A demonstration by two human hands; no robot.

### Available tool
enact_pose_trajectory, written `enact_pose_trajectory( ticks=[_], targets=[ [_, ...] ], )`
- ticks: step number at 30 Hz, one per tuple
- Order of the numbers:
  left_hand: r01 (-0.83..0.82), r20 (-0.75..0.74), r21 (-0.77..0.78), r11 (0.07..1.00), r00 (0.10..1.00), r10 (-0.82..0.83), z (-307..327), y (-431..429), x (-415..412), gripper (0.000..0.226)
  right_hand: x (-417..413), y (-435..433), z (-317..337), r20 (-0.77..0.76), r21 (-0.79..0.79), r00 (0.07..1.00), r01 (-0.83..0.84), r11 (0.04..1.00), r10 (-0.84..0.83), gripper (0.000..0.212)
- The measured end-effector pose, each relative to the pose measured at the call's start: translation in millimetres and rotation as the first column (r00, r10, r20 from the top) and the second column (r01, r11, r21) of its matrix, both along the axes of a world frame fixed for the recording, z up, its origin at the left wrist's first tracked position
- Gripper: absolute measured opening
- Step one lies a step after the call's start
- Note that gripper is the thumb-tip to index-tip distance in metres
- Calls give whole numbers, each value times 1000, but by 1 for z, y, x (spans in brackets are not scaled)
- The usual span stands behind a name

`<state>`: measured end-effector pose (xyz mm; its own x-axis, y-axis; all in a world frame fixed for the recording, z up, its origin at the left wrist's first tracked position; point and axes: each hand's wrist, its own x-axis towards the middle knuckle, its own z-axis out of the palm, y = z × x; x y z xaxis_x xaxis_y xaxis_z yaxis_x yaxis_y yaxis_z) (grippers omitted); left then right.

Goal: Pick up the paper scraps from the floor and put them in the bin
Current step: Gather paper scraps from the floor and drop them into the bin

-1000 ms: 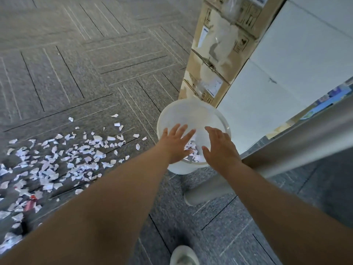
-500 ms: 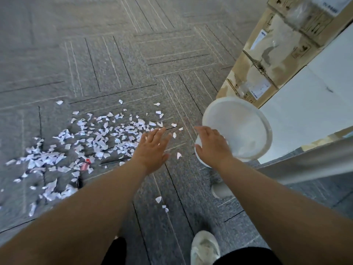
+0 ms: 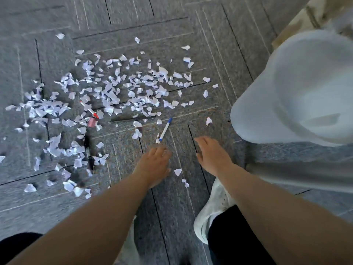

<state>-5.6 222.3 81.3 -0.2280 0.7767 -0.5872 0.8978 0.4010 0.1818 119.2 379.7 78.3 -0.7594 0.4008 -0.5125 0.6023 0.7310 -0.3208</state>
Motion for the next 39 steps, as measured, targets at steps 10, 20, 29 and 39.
enact_pose_trajectory(
  ticks=[10,20,29,39],
  targets=[
    [311,99,56,949,944,-315,-80,7,29,56,40,-5,-69,-105,3,994,6,1000,-6,41],
    [112,215,255,961,962,-169,-94,-4,38,24,38,-5,-74,-270,42,953,154,987,-137,35],
    [64,149,289,955,983,-111,-107,-12,76,55,55,-9,-74,-412,40,888,244,969,-207,33],
    [-94,203,402,911,979,11,-110,-8,81,22,50,-5,-74,-406,17,879,280,960,-249,33]
  ],
)
